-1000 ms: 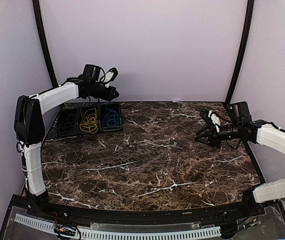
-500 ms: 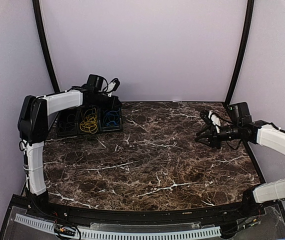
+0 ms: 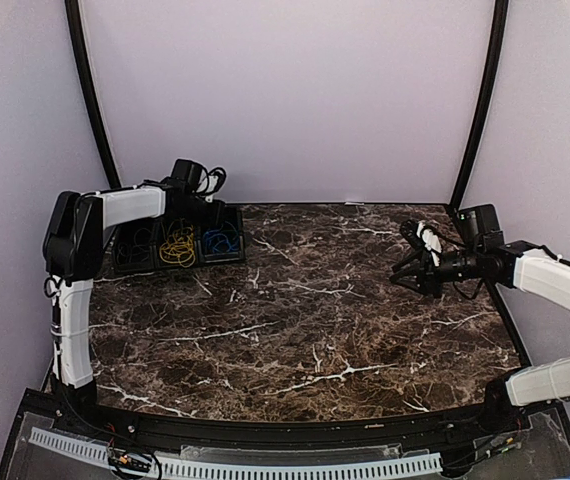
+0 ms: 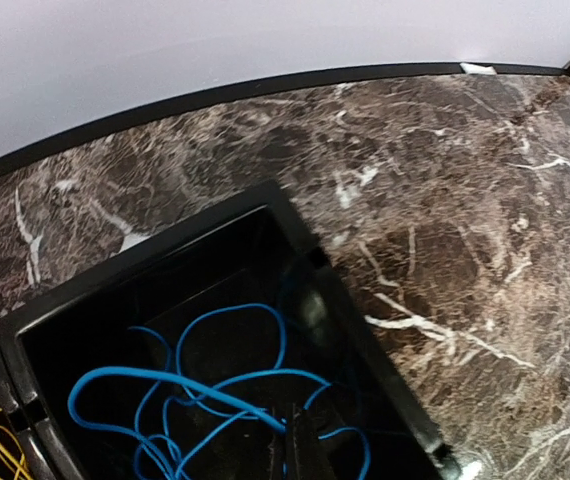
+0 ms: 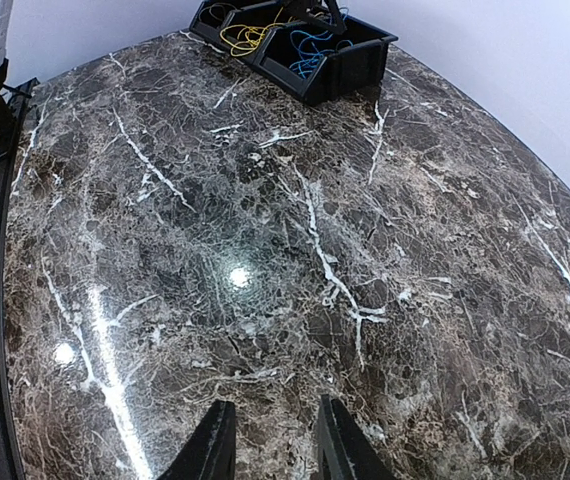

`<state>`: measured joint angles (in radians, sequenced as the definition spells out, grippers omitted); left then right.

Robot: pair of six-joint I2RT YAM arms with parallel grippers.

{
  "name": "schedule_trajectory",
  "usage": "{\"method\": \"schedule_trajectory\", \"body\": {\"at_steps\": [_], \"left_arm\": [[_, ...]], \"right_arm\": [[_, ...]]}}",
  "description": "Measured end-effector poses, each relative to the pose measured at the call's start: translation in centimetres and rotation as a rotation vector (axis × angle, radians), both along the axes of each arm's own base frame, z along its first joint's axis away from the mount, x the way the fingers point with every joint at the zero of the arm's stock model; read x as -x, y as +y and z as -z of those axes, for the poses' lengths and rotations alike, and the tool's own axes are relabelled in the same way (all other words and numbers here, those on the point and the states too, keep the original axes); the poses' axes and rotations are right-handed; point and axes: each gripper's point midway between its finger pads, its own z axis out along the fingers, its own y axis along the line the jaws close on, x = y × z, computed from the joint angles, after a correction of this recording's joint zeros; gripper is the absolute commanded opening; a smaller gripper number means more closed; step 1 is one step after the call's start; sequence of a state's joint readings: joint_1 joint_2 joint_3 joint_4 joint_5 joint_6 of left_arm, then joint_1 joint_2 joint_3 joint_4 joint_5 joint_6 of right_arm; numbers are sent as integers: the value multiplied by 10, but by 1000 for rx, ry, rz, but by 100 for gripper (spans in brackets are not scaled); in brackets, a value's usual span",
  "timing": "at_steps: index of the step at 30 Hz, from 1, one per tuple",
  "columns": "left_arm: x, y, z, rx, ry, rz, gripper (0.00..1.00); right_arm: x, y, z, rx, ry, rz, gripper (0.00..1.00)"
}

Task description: Untangle the cables

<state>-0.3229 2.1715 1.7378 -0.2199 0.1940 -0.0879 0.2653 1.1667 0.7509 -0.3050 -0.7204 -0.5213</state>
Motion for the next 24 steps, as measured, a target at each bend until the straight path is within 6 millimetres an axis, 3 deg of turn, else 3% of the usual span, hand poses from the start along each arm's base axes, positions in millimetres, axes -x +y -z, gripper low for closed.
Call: {"method": "schedule_trajectory", "body": {"at_steps": [6, 9, 11, 15, 24], "left_arm": [[-14, 12, 38, -47, 56, -69, 2], [-18, 10, 33, -31, 48, -79, 12], [-18, 10, 32, -25, 55, -84, 24], [-19, 10, 28, -23, 75, -96, 36], [-10, 25, 13, -89, 148, -154, 43]], "right_arm": [[0, 0, 1, 1, 1, -1, 30], [0, 0, 1, 2, 1, -1, 30], [0, 0, 1, 2, 0, 0, 31], [0, 0, 1, 4, 0, 1, 31], [-1, 0, 7, 11, 22, -1, 31]]}}
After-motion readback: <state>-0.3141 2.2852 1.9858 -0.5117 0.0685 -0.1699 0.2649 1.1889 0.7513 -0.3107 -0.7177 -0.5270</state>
